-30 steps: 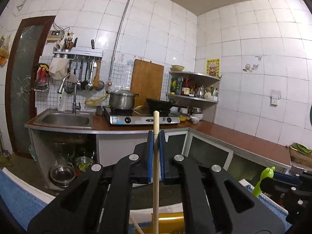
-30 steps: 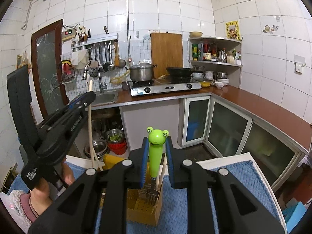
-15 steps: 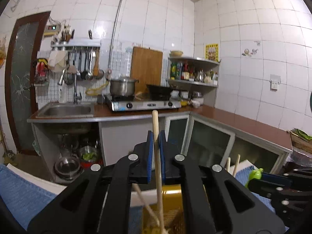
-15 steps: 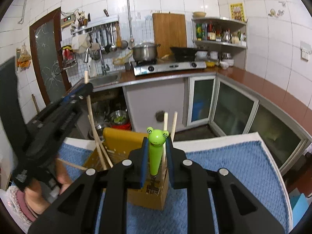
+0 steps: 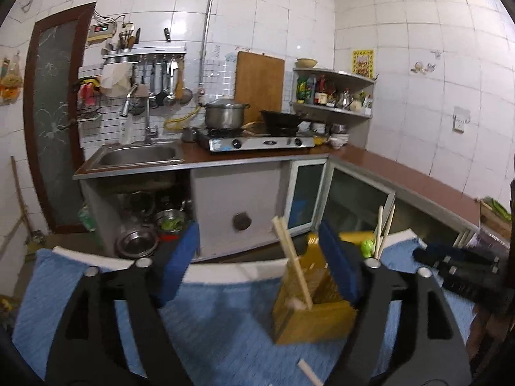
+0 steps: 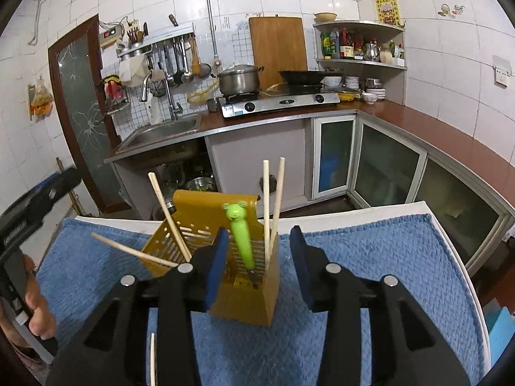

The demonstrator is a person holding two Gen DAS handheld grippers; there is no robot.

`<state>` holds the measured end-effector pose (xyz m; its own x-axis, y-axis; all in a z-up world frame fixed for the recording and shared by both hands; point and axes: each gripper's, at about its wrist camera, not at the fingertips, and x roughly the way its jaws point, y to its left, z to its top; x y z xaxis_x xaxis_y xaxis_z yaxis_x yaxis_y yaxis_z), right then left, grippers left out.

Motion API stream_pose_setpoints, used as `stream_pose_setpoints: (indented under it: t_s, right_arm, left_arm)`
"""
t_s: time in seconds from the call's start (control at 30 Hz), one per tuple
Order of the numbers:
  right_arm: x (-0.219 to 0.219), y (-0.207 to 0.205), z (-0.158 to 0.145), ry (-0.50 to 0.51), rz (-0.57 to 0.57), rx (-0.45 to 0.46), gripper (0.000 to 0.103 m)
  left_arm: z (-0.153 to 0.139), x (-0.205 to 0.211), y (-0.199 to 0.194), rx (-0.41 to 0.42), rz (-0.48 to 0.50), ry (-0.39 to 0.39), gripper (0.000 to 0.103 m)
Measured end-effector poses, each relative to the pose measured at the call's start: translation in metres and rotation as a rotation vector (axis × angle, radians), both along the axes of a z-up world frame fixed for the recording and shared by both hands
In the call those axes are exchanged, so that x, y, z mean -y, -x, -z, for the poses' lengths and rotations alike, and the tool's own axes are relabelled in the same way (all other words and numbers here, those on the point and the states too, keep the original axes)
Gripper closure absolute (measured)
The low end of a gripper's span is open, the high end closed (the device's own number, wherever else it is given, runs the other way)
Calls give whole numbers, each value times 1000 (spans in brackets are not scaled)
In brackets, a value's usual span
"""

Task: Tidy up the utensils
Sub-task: 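Move both open tools back to the remaining chopsticks on the towel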

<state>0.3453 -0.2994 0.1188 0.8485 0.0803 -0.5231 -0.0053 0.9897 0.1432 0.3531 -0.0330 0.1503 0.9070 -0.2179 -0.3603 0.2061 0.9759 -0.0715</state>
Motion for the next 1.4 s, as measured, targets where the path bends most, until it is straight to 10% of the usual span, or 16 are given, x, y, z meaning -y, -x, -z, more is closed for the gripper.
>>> stream_pose_setpoints:
  t_s: [0.23,0.83,1.4]
  right_arm:
    - [-10,39,3,18,-28,3,47]
    - [-53,70,101,75,-51,-204,36]
    - [-36,63,121,43,-21,-247,36]
  left_arm:
    - [18,-22,46,-81,-41,-63,5]
    - [136,-18,63,-482,-98,-130,5]
    - [149,-17,54,-523,-112,-77,11]
